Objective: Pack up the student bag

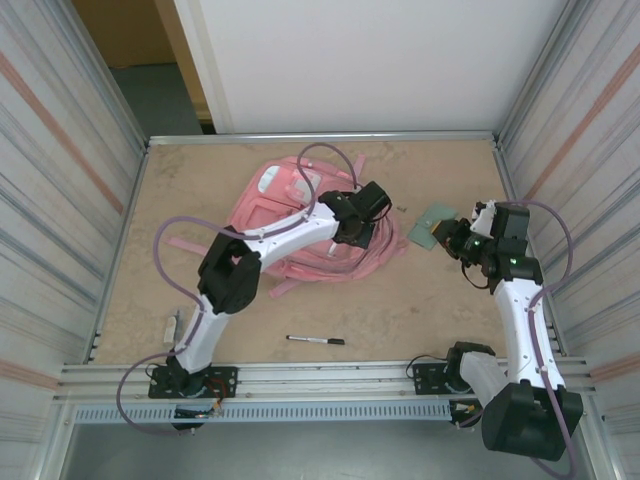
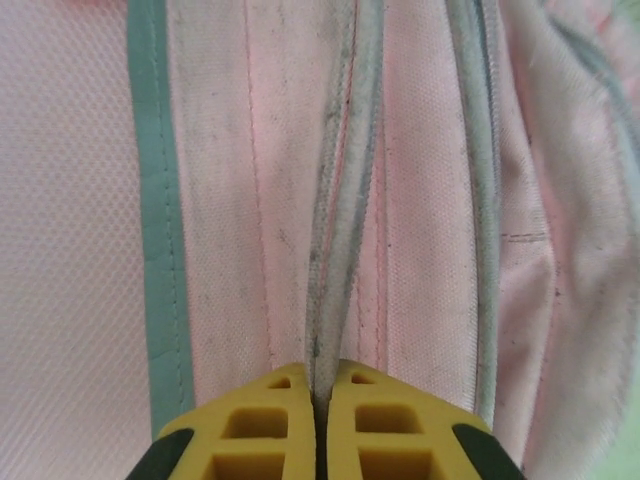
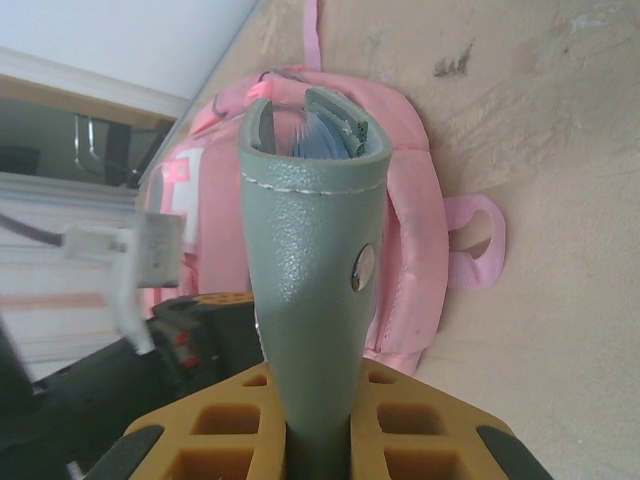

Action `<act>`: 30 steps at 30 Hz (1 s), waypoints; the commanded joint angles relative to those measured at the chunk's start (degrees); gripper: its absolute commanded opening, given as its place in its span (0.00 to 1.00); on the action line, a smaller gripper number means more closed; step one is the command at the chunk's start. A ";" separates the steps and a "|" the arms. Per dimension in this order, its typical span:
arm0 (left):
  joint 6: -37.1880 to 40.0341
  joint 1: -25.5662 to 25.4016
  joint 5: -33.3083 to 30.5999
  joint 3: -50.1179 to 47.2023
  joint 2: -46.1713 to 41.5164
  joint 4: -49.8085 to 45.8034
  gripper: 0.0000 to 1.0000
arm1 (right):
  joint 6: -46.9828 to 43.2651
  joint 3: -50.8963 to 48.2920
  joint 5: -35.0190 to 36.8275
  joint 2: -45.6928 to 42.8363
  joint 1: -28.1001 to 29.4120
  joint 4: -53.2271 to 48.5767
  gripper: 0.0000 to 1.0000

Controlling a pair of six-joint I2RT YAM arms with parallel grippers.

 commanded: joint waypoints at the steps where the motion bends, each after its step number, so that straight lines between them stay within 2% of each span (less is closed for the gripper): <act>1: 0.77 -0.07 -5.15 0.78 -11.10 -7.12 0.00 | -1.33 -0.83 -5.52 -0.38 0.78 1.51 0.05; 3: 2.00 0.00 -4.75 0.05 -15.82 -7.43 0.00 | -1.66 -1.51 -10.37 0.83 2.46 3.36 0.05; 7: 5.30 1.33 -1.59 -1.76 -22.54 -5.45 0.00 | 2.14 -1.25 -12.95 3.32 8.03 5.64 0.06; 12: 6.14 4.30 2.82 -2.81 -26.91 -3.63 0.00 | 10.31 0.21 -5.90 10.08 19.64 15.05 0.06; 17: 6.27 5.03 6.67 -5.40 -29.08 0.19 0.00 | 18.97 0.69 3.49 18.88 28.01 28.26 0.05; 24: 6.28 5.03 10.59 -5.90 -28.39 1.78 0.00 | 19.44 4.01 15.81 31.95 35.05 34.84 0.05; 30: 8.11 5.01 14.00 -4.85 -27.20 2.66 0.00 | 24.26 6.29 10.80 42.87 35.49 46.36 0.05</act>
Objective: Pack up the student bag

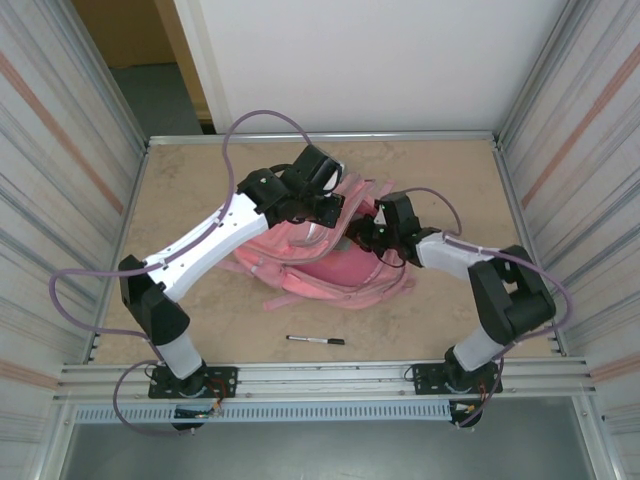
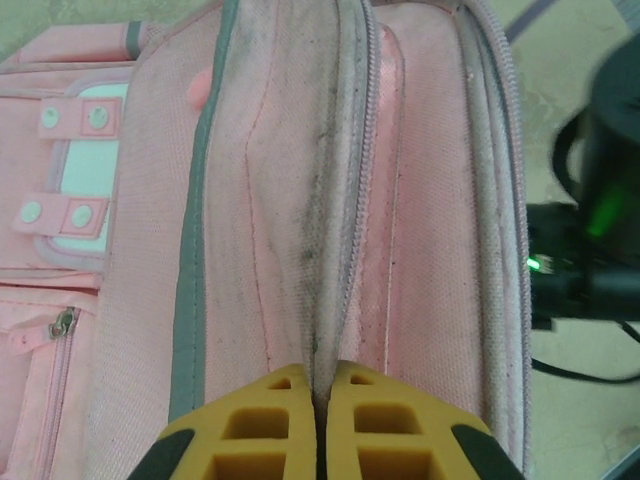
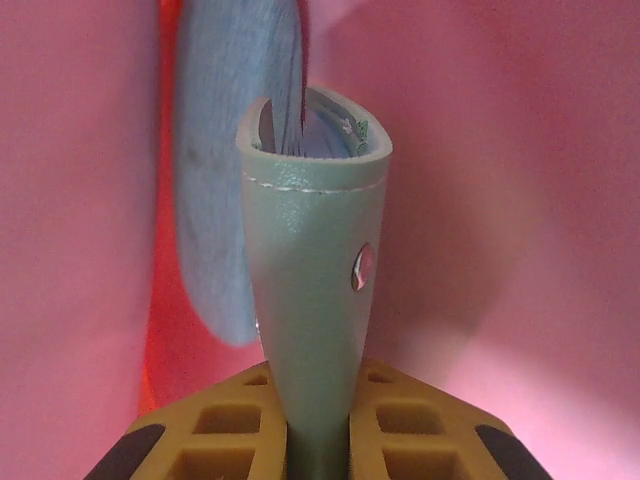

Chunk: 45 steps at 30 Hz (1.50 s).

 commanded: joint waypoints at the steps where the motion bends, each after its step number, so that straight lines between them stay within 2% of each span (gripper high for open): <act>1: 2.05 0.32 2.89 2.05 -1.68 5.79 0.00 | 5.39 2.88 -2.30 5.42 0.08 12.36 0.05; 5: 3.05 0.27 2.99 3.30 -1.13 5.44 0.00 | 11.55 4.66 -5.67 11.15 1.04 19.85 0.06; 13: 4.46 0.29 4.10 2.56 -0.40 6.29 0.00 | 13.26 11.32 -6.03 18.14 5.29 19.00 0.09; 16: 4.80 0.44 3.69 1.35 -0.43 7.48 0.00 | 15.84 12.96 -7.13 21.45 6.63 22.14 0.10; 22: 4.46 1.01 4.74 0.76 -0.05 7.85 0.00 | 17.60 13.92 -7.98 24.98 7.61 25.50 0.17; 25: 4.49 1.77 4.22 -0.39 -0.57 8.12 0.00 | 16.04 11.84 -7.31 22.17 6.70 23.95 0.26; 28: 3.84 2.65 4.40 -2.38 -1.50 8.82 0.00 | 10.45 12.55 -6.48 18.12 5.51 13.77 0.34; 32: 2.64 4.37 4.80 -5.31 -2.61 10.50 0.00 | 5.68 11.34 -4.89 12.54 3.70 5.25 0.42; 41: 0.99 4.88 6.00 -7.63 -2.46 10.75 0.00 | -5.84 7.59 -8.12 0.26 -3.19 -10.86 0.46; 45: -1.66 4.92 8.89 -11.50 -1.87 15.60 0.00 | -11.68 3.36 -6.16 -9.81 -9.70 -19.66 0.50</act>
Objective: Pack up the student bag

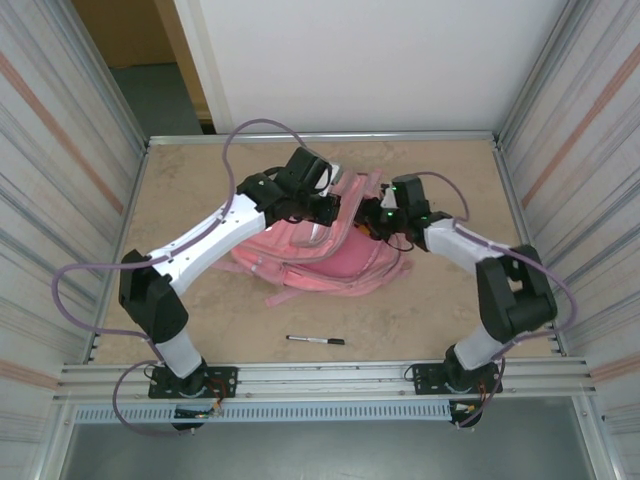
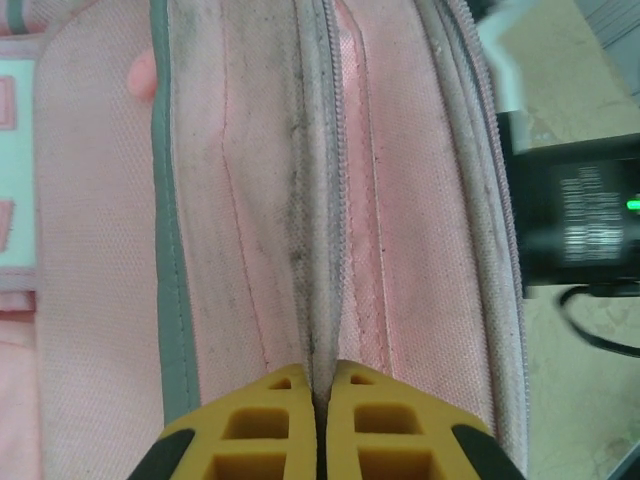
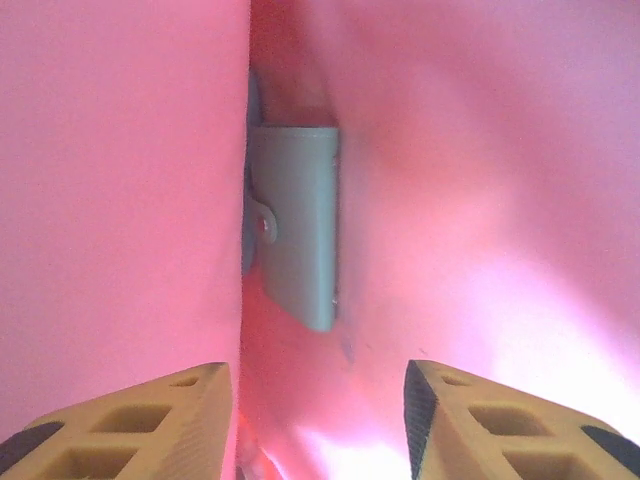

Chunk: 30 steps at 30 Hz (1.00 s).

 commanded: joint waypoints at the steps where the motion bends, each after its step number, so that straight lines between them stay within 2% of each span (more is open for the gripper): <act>1: -3.62 0.40 1.73 -2.71 -1.14 5.09 0.00 | -7.77 -4.18 0.74 -8.41 -5.45 -10.33 0.51; 6: -7.38 0.22 6.39 -4.74 2.38 8.03 0.00 | -14.52 -7.79 2.23 -16.66 -17.02 -17.63 0.52; 10: -10.60 0.14 6.22 -7.03 1.40 7.39 0.22 | -20.70 -6.87 8.54 -23.44 -16.49 -23.44 0.52; 14: -12.87 0.72 1.90 -14.42 -5.03 5.97 0.41 | -24.15 -3.52 12.00 -25.67 -11.25 -28.56 0.52; 20: -18.70 3.36 -4.17 -28.99 -17.37 2.45 0.52 | -27.14 -3.22 16.13 -27.70 0.13 -30.22 0.53; 24: -20.64 6.91 -1.49 -35.77 -21.66 3.43 0.54 | -27.42 -4.56 16.06 -29.77 4.38 -28.44 0.53; 30: -21.59 8.47 -0.59 -37.28 -18.62 4.15 0.54 | -24.68 -2.87 15.01 -26.18 14.39 -25.86 0.52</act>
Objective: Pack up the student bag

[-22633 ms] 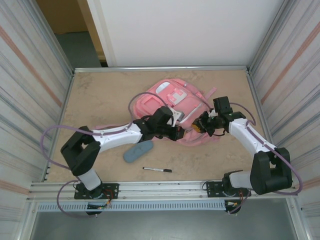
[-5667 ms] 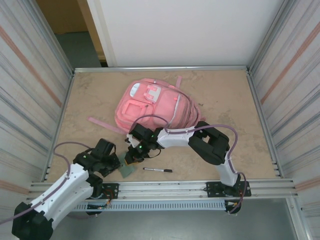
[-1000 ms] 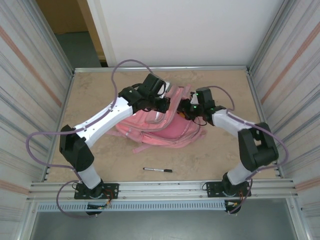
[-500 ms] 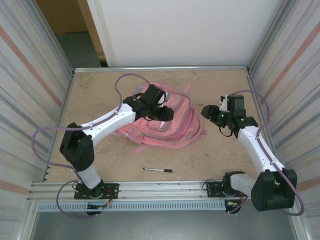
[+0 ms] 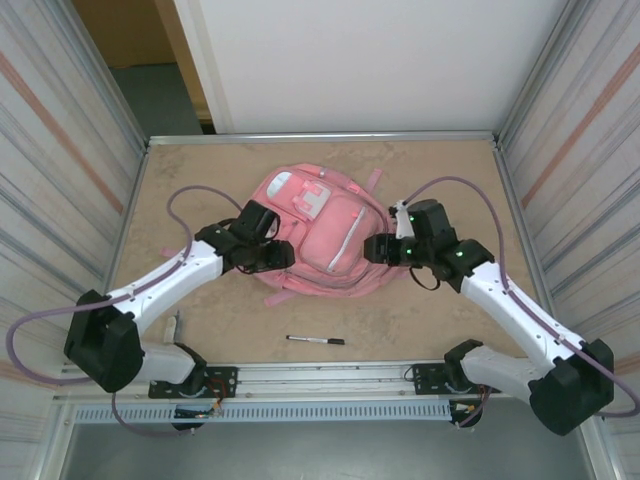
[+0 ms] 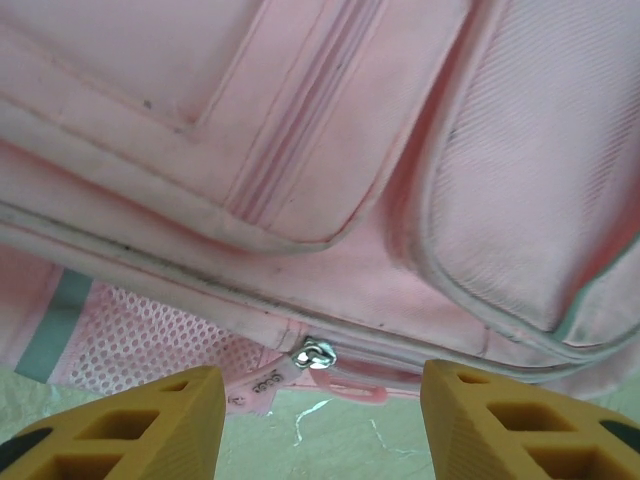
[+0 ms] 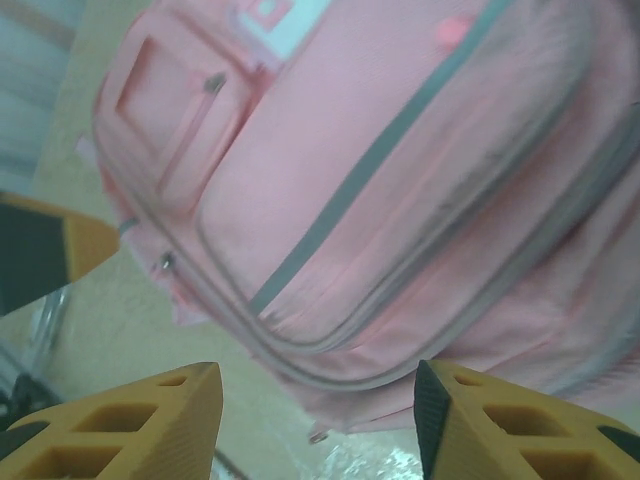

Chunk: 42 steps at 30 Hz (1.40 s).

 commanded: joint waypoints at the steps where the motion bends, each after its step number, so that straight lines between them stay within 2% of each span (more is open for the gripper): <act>1: -2.59 1.24 -0.06 -0.94 1.76 0.53 0.54 | 1.42 1.56 1.49 2.15 5.96 1.90 0.52; 6: -3.34 5.82 2.58 -2.29 4.26 3.28 0.54 | 1.37 2.60 7.63 5.56 14.13 3.62 0.52; 14: 1.53 11.41 3.95 -2.64 7.77 6.12 0.48 | -0.08 4.01 7.92 12.93 16.10 4.09 0.52; 18: 2.29 11.73 3.55 -3.25 8.70 6.21 0.24 | 1.92 0.41 13.38 16.51 15.90 8.38 0.50; 23: 2.57 11.73 5.98 -6.41 5.42 6.90 0.00 | 0.42 0.23 12.62 22.05 11.63 11.26 0.50; 26: 1.27 11.72 7.54 -8.99 1.84 7.61 0.00 | -1.90 2.81 12.09 26.12 8.50 11.55 0.50; 30: -2.40 8.77 9.92 -11.82 -2.53 10.00 0.00 | -3.37 7.09 10.12 31.96 3.34 14.18 0.50; 34: -7.12 4.64 9.53 -13.52 -5.79 13.31 0.00 | -1.57 10.19 1.10 35.98 -0.61 18.00 0.48; 37: -10.62 2.75 9.45 -14.30 -7.66 15.40 0.00 | -2.28 11.11 0.74 33.12 -0.10 16.39 0.48; 40: -13.13 2.42 9.13 -14.25 -9.35 15.38 0.00 | -1.49 10.94 1.63 26.88 0.28 10.08 0.48; 42: -13.96 2.46 8.69 -14.09 -10.47 14.77 0.00 | -3.68 9.69 4.79 21.71 3.27 6.15 0.49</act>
